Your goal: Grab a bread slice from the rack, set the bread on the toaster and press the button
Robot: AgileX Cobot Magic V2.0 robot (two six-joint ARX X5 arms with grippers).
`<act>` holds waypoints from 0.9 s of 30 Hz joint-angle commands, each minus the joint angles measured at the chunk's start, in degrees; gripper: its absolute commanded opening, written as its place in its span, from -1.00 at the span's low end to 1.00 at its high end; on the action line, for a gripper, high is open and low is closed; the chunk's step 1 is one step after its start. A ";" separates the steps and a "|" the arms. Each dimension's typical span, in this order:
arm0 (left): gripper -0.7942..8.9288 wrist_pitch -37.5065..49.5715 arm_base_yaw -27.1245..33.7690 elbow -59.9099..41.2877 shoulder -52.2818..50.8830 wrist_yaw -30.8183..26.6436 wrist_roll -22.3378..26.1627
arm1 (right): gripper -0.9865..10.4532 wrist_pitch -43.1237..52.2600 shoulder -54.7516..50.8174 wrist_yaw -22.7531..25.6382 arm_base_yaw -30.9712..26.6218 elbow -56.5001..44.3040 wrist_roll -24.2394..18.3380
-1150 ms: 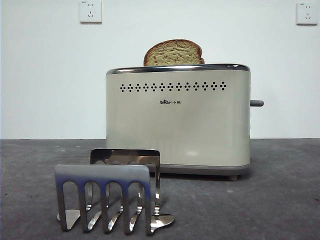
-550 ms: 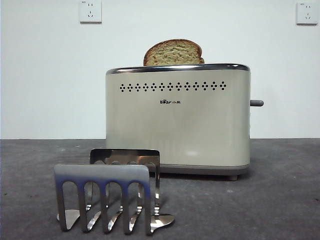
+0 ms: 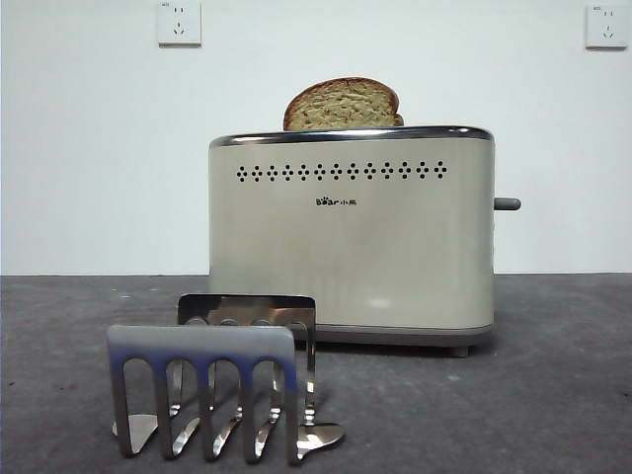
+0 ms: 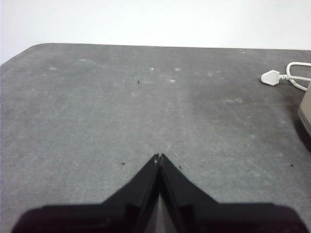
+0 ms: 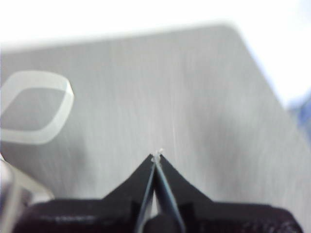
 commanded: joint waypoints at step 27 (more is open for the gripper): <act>-0.84 0.33 0.17 -0.52 0.46 -0.11 0.61 | -0.83 31.10 -64.76 -5.57 0.33 -81.11 -1.46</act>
